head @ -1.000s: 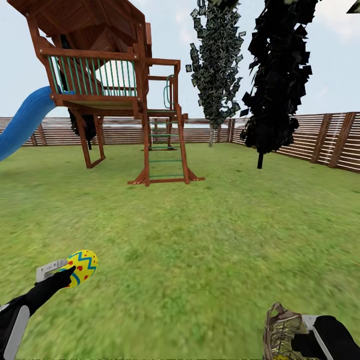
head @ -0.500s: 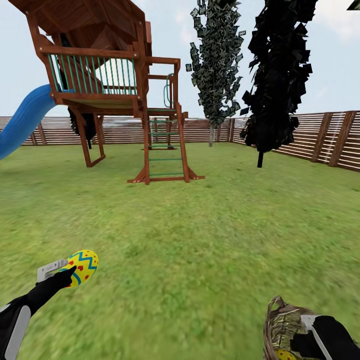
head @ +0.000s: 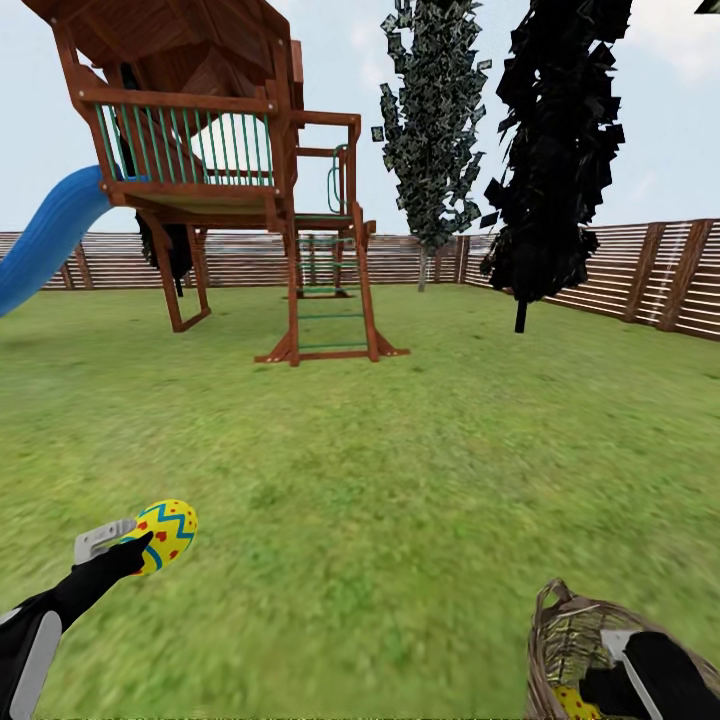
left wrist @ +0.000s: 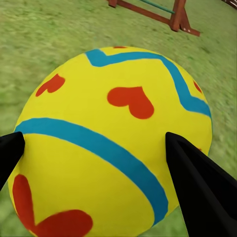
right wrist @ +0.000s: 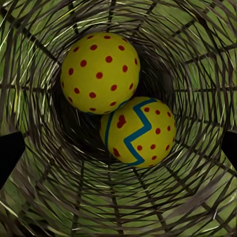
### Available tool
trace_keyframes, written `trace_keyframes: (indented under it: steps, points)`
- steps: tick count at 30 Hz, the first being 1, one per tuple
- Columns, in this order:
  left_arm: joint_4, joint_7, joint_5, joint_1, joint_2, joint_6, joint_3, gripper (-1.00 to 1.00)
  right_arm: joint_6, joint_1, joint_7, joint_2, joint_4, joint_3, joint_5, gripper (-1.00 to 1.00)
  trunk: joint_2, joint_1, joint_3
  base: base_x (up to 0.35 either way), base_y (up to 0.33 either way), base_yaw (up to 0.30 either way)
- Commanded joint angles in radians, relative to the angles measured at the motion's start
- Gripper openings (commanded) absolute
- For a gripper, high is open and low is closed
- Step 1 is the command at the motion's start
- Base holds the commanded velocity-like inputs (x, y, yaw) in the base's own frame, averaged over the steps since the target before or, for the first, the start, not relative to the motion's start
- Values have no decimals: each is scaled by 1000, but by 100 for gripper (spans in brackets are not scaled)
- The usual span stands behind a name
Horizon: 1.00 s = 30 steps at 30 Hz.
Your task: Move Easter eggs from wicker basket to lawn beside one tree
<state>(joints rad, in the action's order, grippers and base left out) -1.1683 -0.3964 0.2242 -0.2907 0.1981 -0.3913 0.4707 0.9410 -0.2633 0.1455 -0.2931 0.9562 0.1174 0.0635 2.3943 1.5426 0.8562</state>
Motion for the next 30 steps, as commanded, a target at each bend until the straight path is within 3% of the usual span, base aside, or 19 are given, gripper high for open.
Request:
trace_keyframes:
  steps: [1,15,18,30]
  points:
    - [-1,-2,9,-1,0,-9,2,-100,4,-1,8,0,1,1,7,100,8,4,4,0,0,0]
    - [-1,-2,9,-1,-10,-9,2,-100,4,-1,8,0,2,2,7,100,106,57,48,0,0,0]
    - [-1,-2,8,-1,-21,-9,2,-100,4,-1,8,0,1,1,7,100,106,59,60,0,0,0]
    - [0,-2,7,-1,-22,-9,3,-100,4,-1,10,0,3,3,6,100,109,64,106,0,0,0]
